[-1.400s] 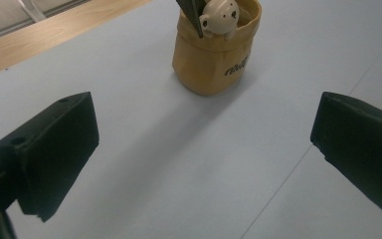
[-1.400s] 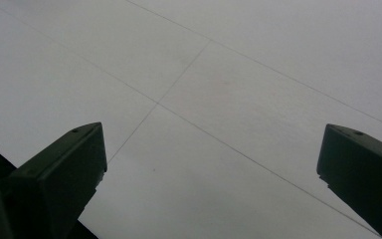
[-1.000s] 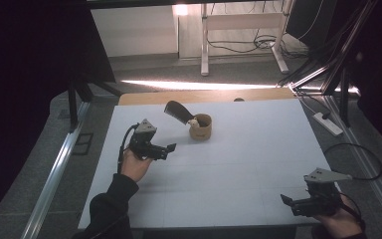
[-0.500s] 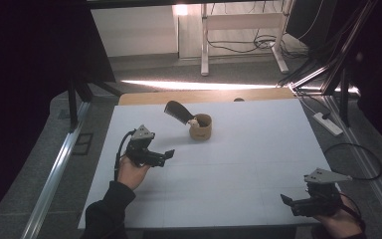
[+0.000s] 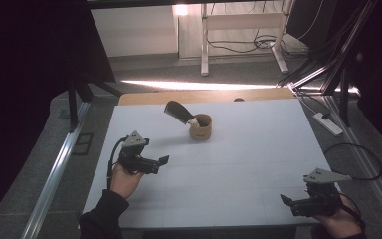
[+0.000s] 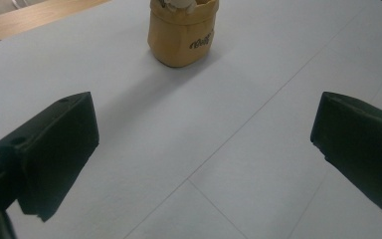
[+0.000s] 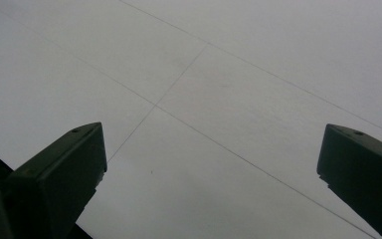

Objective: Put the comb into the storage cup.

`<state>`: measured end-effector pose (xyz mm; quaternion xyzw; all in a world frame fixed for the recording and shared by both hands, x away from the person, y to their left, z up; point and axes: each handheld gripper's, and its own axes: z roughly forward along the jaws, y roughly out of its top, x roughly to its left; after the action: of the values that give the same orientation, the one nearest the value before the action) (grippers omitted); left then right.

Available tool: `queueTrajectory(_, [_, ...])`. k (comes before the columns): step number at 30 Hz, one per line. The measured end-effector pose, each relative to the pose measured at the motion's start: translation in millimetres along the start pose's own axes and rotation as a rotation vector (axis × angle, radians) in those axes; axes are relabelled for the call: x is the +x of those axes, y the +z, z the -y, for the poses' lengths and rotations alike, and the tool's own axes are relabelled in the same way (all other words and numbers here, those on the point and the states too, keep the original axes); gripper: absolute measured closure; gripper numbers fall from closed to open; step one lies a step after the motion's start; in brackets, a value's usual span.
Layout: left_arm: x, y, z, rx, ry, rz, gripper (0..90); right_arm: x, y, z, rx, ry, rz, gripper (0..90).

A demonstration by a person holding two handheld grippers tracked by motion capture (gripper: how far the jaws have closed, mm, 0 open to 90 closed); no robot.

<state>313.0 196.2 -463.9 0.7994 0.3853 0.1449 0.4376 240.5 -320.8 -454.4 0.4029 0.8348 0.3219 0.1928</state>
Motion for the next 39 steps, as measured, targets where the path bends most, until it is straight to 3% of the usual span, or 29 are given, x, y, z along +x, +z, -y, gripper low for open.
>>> queueTrajectory(39, [-13.1,-48.4,35.5,-0.034,-0.062,-0.008,0.0,0.2,0.8,-0.2,0.009,-0.003,-0.002,0.0])
